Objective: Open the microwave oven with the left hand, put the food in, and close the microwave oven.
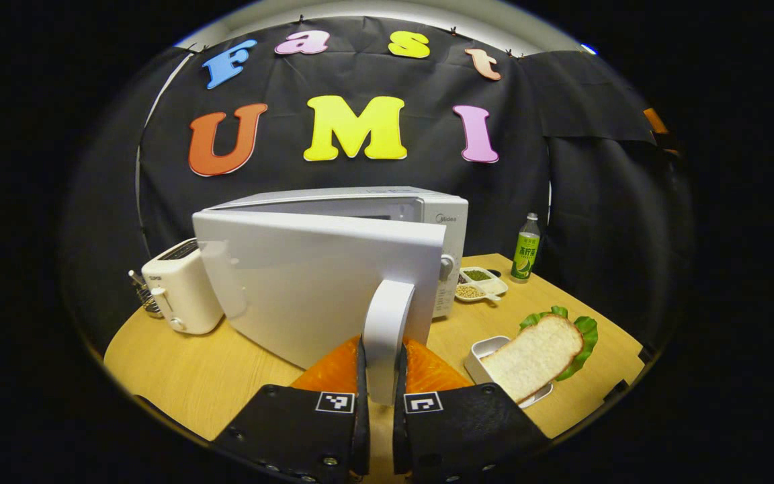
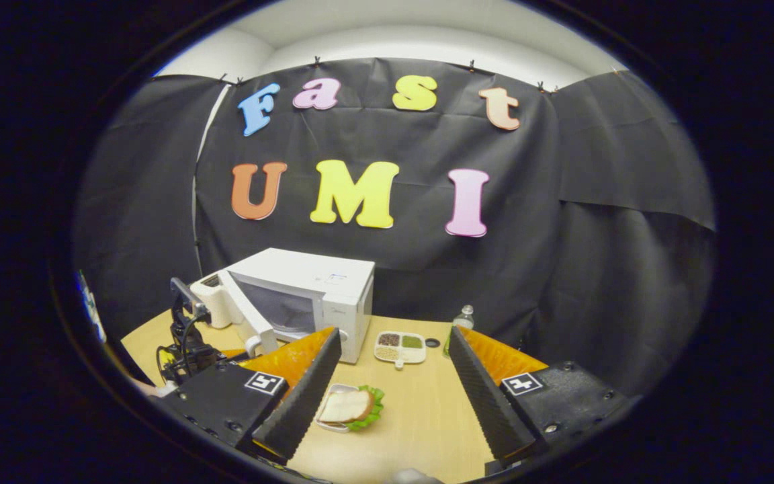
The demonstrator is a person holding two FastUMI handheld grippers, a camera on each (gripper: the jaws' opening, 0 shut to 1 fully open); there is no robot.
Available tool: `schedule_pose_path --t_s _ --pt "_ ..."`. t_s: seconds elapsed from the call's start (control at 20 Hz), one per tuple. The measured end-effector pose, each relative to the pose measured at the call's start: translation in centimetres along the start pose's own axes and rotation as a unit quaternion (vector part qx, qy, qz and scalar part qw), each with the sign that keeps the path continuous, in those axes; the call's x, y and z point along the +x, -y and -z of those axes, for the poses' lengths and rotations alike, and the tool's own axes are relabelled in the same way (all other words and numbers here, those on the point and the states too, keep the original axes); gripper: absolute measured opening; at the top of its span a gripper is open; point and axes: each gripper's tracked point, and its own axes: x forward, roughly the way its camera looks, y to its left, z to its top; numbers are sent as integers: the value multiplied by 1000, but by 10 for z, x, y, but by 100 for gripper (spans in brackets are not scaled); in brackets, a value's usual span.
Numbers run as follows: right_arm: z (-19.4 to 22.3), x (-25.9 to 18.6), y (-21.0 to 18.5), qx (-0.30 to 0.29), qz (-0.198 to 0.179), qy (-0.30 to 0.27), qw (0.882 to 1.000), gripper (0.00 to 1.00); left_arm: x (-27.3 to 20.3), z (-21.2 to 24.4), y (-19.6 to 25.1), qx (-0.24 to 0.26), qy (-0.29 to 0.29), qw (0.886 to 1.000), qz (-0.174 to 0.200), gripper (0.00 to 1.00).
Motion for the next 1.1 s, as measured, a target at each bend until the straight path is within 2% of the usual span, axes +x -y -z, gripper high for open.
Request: schedule_pose_path --t_s 0.1,0.15,0.2,0.35,0.4,0.5,0.6,0.85,1.0,1.05,1.1 --pt "2 2 -13 1 -18 -1 1000 97 -21 10 -18 1 -14 1000 -22 16" --pt "4 2 -20 2 -27 -3 1000 100 -32 14 -28 0 -22 999 -35 17" --pt "5 2 -24 5 -34 -3 999 97 -42 15 -37 -2 -23 999 -46 20" --pt "7 2 -36 8 -46 -4 999 96 -64 21 -69 -6 -25 997 -74 20" --pt "9 1 -41 9 -51 -5 999 100 -72 21 -80 -8 -24 996 -86 22" --pt "10 1 -48 7 -58 -5 998 96 -85 26 -98 -12 -30 994 -102 23" --pt "12 1 -55 6 -64 -5 998 100 -96 29 -115 -9 -33 993 -117 23" --pt "18 0 -69 1 -75 -10 997 100 -114 36 -144 -37 -36 991 -125 23" --pt "26 1 -77 8 -82 -18 996 97 -124 38 -163 -45 -36 989 -136 36" --pt "30 1 -79 6 -83 -22 996 96 -125 38 -166 -44 -34 989 -136 65" --pt "33 1 -81 5 -85 -24 996 96 -129 39 -169 -36 -33 989 -139 66"
